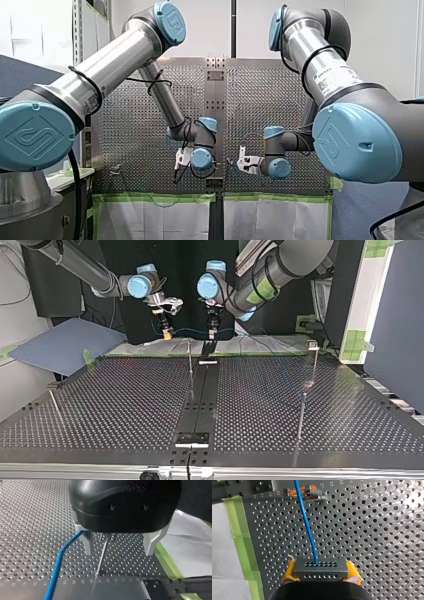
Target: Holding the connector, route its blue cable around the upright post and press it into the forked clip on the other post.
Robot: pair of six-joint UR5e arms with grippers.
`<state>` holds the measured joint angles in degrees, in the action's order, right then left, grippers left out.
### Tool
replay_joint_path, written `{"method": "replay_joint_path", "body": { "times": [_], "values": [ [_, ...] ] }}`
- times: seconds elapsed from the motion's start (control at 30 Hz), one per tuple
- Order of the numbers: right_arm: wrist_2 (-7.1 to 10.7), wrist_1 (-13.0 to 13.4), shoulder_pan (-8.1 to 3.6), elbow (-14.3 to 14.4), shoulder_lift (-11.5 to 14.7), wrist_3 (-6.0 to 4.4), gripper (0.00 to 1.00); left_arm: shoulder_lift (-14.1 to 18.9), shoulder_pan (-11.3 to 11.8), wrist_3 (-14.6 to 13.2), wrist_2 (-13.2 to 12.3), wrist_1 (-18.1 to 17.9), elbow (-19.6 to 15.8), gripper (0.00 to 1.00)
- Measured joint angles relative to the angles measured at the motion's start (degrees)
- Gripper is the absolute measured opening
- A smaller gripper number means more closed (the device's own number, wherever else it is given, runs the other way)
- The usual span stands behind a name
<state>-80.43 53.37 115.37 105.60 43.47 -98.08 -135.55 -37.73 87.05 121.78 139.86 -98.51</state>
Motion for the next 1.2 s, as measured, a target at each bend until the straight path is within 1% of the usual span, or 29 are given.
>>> {"method": "replay_joint_path", "body": {
  "times": [0.3, 0.47, 0.5, 0.53, 0.57, 0.6, 0.63, 0.77, 0.83, 0.9, 0.93, 1.07, 1.2],
  "values": [
    [0.13, 0.0, 0.28, 0.0, 0.0, 0.17, 0.0, 0.0, -0.1, -0.3, -0.7, -1.2, 0.0, 0.99],
    [0.2, 0.1, 0.3, 0.0, 0.0, 0.21, 0.0, 0.0, -0.1, -0.2, -0.5, -1.4, 0.0, 0.99],
    [0.22, 0.0, 0.29, 0.0, 0.0, 0.22, 0.0, 0.0, -0.1, -0.2, -0.4, -1.4, 0.0, 0.8],
    [0.23, 0.0, 0.29, 0.0, 0.0, 0.22, 0.0, 0.0, -0.1, -0.2, -0.4, -1.5, 0.0, 0.58],
    [0.24, 0.0, 0.29, 0.0, 0.0, 0.23, 0.0, 0.0, -0.1, -0.3, -0.4, -1.7, 0.0, 0.58],
    [0.24, 0.0, 0.28, 0.0, 0.0, 0.23, 0.0, 0.0, -0.1, -0.3, -0.4, -1.9, 0.0, 0.42],
    [0.25, 0.0, 0.27, 0.0, 0.0, 0.23, 0.0, 0.0, -0.1, -0.3, -0.4, -2.1, 0.0, 0.4],
    [0.27, 0.0, 0.22, 0.0, 0.0, 0.23, 0.0, 0.0, -0.3, -0.6, -0.7, -3.3, 0.0, 0.4],
    [0.28, 0.0, 0.19, 0.0, 0.0, 0.24, 0.0, 0.0, -0.3, -0.7, -0.7, -3.5, 0.0, 0.33],
    [0.28, 0.0, 0.15, 0.0, 0.0, 0.23, 0.0, 0.0, -0.4, -0.8, -0.8, -3.8, 0.0, 0.33],
    [0.27, 0.0, 0.12, 0.0, 0.0, 0.23, 0.0, 0.0, -0.5, -0.9, -0.9, -4.0, 0.0, 0.31],
    [0.27, 0.0, 0.03, 0.0, 0.0, 0.24, 0.0, 0.0, -0.5, -0.6, -1.1, -4.3, 0.0, 0.31],
    [0.26, 0.1, -0.02, 0.0, 0.0, 0.24, 0.0, 0.0, -0.6, 0.3, -1.1, -4.3, 0.0, 0.31]
  ]
}}
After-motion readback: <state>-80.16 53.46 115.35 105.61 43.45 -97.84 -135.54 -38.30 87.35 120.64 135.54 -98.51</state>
